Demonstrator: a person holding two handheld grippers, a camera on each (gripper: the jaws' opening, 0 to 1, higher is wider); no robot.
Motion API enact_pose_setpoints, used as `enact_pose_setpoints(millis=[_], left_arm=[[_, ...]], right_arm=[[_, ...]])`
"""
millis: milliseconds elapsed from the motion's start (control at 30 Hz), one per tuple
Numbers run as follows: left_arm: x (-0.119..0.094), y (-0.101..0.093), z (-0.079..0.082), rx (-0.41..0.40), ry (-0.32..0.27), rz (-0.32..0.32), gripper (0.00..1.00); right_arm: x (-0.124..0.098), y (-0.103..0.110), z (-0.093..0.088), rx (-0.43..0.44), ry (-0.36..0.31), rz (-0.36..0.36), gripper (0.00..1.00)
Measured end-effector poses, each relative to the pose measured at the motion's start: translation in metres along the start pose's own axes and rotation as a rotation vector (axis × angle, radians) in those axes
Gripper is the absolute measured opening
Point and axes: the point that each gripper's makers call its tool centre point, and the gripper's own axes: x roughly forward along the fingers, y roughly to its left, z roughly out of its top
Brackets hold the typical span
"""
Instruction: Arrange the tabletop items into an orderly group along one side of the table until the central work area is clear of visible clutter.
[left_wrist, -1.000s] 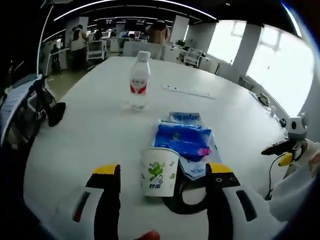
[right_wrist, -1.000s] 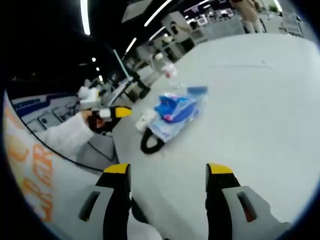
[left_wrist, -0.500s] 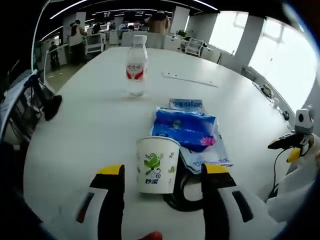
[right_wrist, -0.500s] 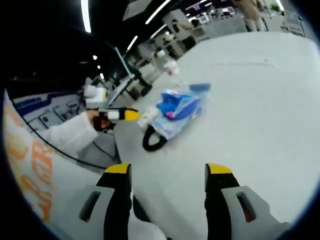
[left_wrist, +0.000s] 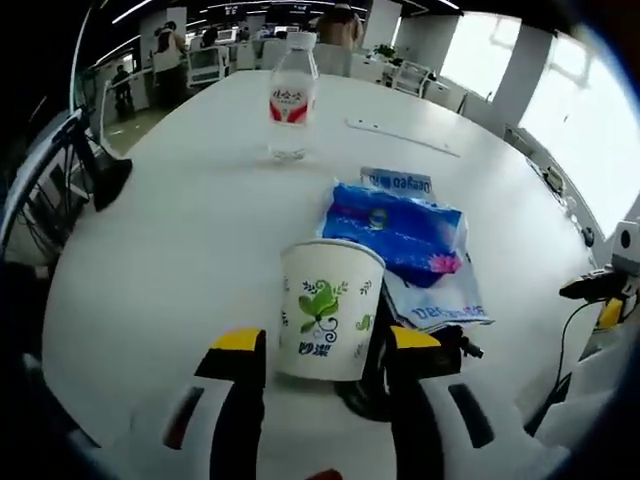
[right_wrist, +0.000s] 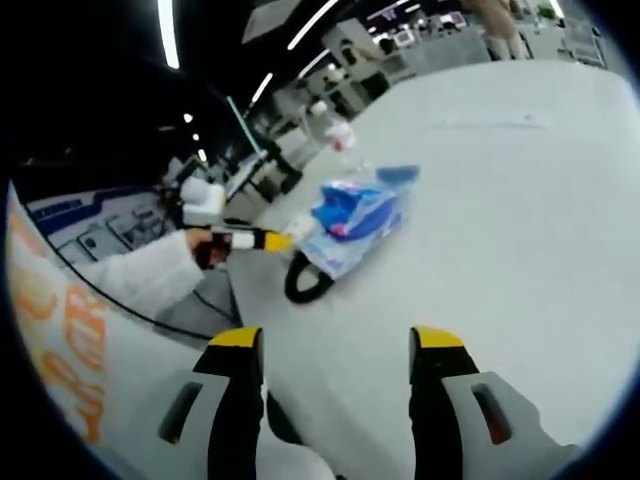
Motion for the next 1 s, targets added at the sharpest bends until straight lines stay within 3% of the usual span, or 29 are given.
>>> enact_pose_setpoints(millis=[167,700,867,1000], left_arm=[[0.003,0.004,-0.006,0.015,0.019,0.028,0.38],[-0.01,-0.003,-0.009,-0.004,-0.042,-0.011,0.35],[-0.024,-0.002,-0.009,-0.037,-0.097,-0.023,0.35],[-0.042,-0.007,0.008,-0.083,-0.228,-0.041,0.34]], right_arm=[[0.0,-0.001,-0.001,0.0,0.002,0.001,0.58],[-0.002,-0.005,0.0,0.018,-0.003,-0.008,0.58],[-0.002,-0.003,0.0,0.031,-0.011,-0.003,0.58],[-0.003,0.001,0.003,0.055,-0.027,0.012,0.58]])
